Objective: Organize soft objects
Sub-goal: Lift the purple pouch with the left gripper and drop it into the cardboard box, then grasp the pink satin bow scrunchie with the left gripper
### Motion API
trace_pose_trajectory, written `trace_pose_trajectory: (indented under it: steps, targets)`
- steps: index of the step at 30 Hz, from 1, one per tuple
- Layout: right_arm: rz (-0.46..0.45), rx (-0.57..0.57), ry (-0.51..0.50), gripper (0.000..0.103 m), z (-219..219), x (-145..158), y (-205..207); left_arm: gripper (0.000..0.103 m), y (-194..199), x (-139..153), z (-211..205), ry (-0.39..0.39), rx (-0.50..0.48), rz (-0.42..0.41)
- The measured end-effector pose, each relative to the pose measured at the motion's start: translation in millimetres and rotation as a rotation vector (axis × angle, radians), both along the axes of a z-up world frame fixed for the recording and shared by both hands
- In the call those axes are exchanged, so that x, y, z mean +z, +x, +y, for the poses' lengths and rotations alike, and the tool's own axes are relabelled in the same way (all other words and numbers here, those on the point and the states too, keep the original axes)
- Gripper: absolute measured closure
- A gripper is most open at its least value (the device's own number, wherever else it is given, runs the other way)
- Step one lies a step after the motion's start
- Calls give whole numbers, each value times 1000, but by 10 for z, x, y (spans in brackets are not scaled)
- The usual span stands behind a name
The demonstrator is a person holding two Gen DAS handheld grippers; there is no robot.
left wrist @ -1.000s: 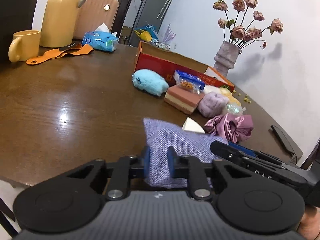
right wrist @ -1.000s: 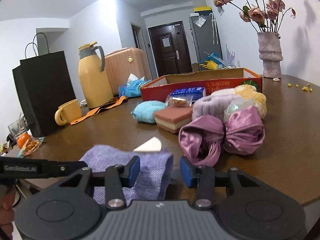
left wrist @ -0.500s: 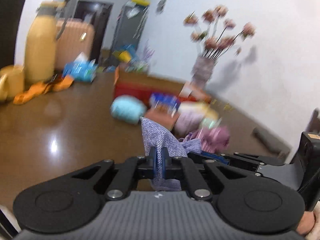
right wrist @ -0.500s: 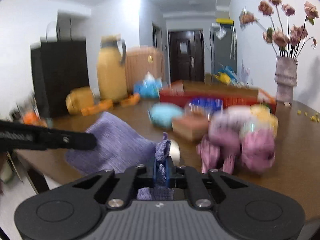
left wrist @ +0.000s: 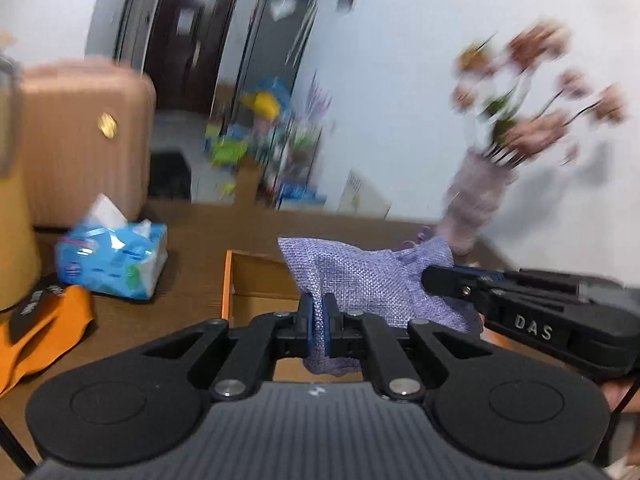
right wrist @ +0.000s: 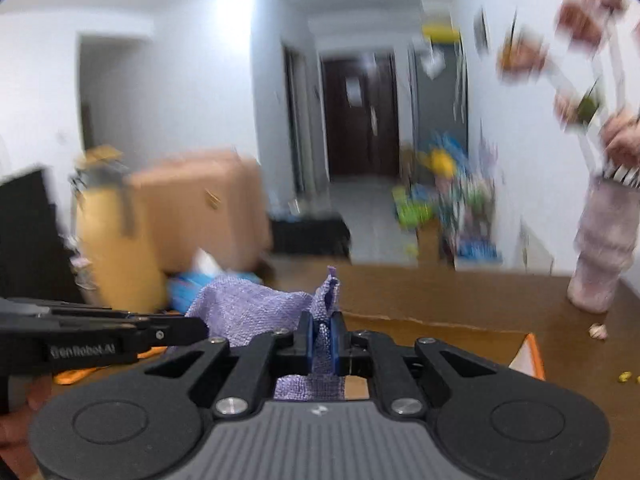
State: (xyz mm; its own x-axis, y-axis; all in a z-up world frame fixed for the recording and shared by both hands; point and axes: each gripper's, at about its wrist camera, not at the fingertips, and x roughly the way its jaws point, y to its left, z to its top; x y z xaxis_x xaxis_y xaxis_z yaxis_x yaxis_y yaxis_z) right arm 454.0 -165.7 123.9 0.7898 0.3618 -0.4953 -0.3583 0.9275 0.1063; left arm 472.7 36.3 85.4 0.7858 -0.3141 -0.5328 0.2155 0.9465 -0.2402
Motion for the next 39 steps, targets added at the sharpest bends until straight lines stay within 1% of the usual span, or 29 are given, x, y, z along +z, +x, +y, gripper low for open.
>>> trace_pose_trajectory:
  steps: [2,4,5,6,7,8,9,10,11,13,15,16,18,19,20,22,23,25,28,31,33,35,36,39]
  targets:
    - [103,-39,-12,95,52,-201,549,94,518,-255,-80,53,6,87]
    - [219,-49,-8,92,111,-438,1012,92,794,-447,-125,120,25,115]
    - [281,-52,-10,91,145,-579,1217,83,899,-518,-146,156,14,113]
    - [319,-63,-16,89,179,-693,1350,71,966,-562,-143,179,28,107]
    - [340,-71,-26,87,217,-775,1418,65,992,-577,-115,181,50,93]
    - [360,-66,-39,84,255,-841,1462,56,997,-577,-77,166,52,79]
    - [369,-57,-37,80,276,-882,1462,50,992,-562,-27,144,32,71]
    - [362,-49,-17,69,267,-891,1450,48,977,-546,-9,138,24,69]
    - [353,-49,-5,65,254,-875,1433,45,952,-517,12,138,32,62]
    - [325,-65,4,65,202,-778,1337,43,875,-430,44,161,50,34]
    - [293,-70,14,65,66,-594,1293,40,742,-264,34,172,59,18]
    - [273,-72,17,63,12,-459,1218,39,664,-175,51,173,58,10]
    - [218,-68,24,55,-144,-140,969,30,439,67,56,187,67,-21]
    - [188,-66,27,48,-222,6,821,28,297,195,76,196,75,-43]
    - [155,-67,24,44,-319,167,642,24,148,321,98,200,81,-66]
    - [101,-72,8,40,-491,450,332,21,-152,546,143,206,85,-107]
    - [75,-76,4,35,-589,579,143,19,-295,635,157,212,89,-123]
    - [37,-84,3,30,-751,784,-189,16,-626,803,188,219,102,-163]
    - [-17,-107,3,28,-991,981,-708,15,-1018,972,183,238,120,-204]
    - [-55,-124,4,27,-1135,1040,-1117,12,-1402,1033,160,232,127,-226]
    - [-90,-126,19,27,-1199,973,-1462,10,-1704,951,138,226,135,-240]
    - [-136,-107,29,24,-1221,823,-1823,9,-2057,790,116,232,141,-264]
    - [-159,-103,33,24,-1186,724,-1977,7,-2234,680,102,230,136,-284]
    - [-213,-93,38,23,-1179,336,-2552,6,-2733,290,89,212,118,-327]
